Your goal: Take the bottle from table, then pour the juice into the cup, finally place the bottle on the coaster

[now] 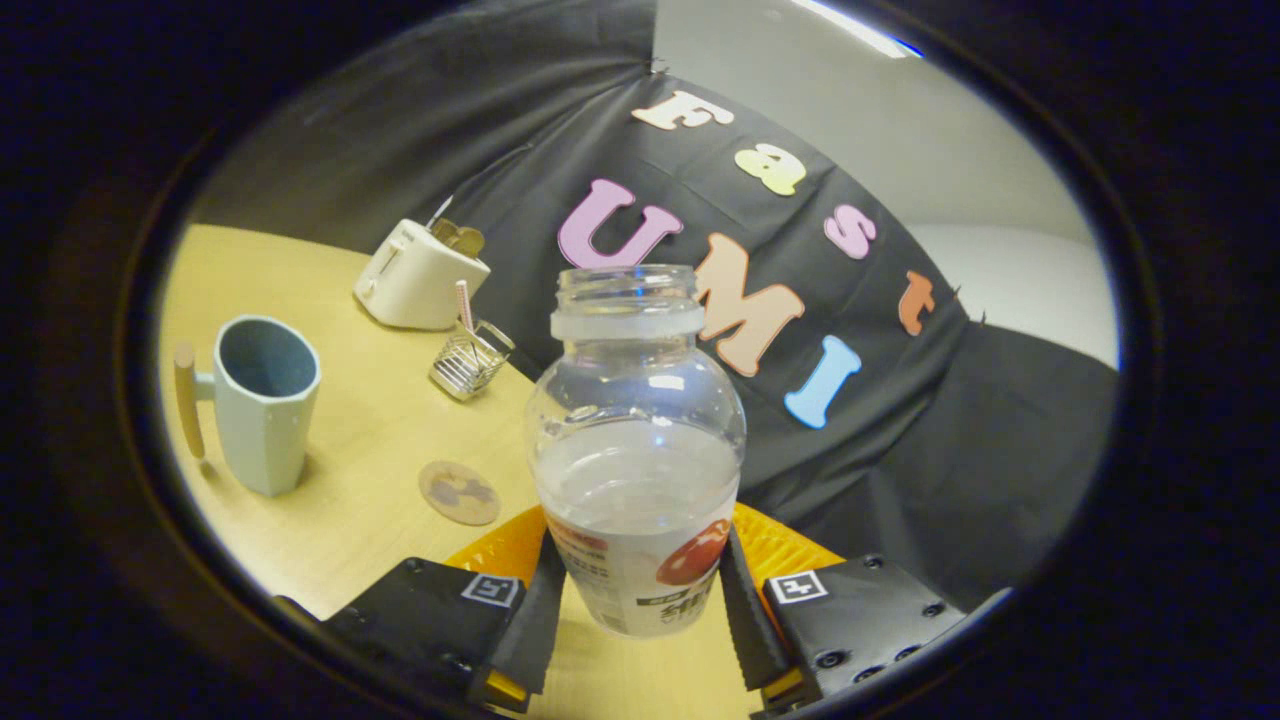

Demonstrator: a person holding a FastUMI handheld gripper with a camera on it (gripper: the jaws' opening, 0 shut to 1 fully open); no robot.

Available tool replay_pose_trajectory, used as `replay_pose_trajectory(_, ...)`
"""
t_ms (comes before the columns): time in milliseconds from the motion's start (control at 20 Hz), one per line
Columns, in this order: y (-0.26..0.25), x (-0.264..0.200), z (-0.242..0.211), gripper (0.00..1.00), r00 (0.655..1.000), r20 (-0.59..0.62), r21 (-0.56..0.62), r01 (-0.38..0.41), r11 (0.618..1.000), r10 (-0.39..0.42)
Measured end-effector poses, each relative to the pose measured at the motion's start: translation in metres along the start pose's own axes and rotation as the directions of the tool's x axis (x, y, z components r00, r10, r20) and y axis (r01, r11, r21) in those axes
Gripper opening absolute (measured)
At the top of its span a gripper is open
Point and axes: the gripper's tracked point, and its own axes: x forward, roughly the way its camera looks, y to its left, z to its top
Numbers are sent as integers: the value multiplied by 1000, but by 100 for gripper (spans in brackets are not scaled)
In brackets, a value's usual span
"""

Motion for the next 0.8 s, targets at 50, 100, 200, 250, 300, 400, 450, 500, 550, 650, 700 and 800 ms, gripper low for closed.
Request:
replay_pose_trajectory(50, 2, 1, 4, 75, 1000, 10, -45, 5, 999, -4)
replay_pose_trajectory(100, 5, 1, 6, 75, 1000, 15, -81, 6, 997, -4)
replay_pose_trajectory(200, 16, 2, 7, 75, 1000, 18, -125, -9, 992, 11)
replay_pose_trajectory(250, 21, 3, 7, 75, 1000, 17, -136, -18, 990, 21)
replay_pose_trajectory(300, 24, 3, 9, 75, 1000, 16, -147, -25, 989, 27)
replay_pose_trajectory(400, 29, 2, 10, 75, 999, 12, -172, -29, 985, 32)
replay_pose_trajectory(450, 31, 5, 11, 75, 999, 8, -183, -29, 983, 31)
replay_pose_trajectory(500, 33, 5, 12, 75, 1000, 4, -193, -29, 981, 30)
replay_pose_trajectory(550, 34, 7, 14, 75, 1000, 3, -202, -28, 979, 29)
replay_pose_trajectory(650, 36, 8, 19, 75, 1000, 11, -234, -18, 972, 21)
replay_pose_trajectory(700, 38, 8, 22, 75, 1000, 18, -251, -15, 968, 20)
replay_pose_trajectory(800, 44, 8, 24, 75, 999, 22, -286, -27, 958, 34)
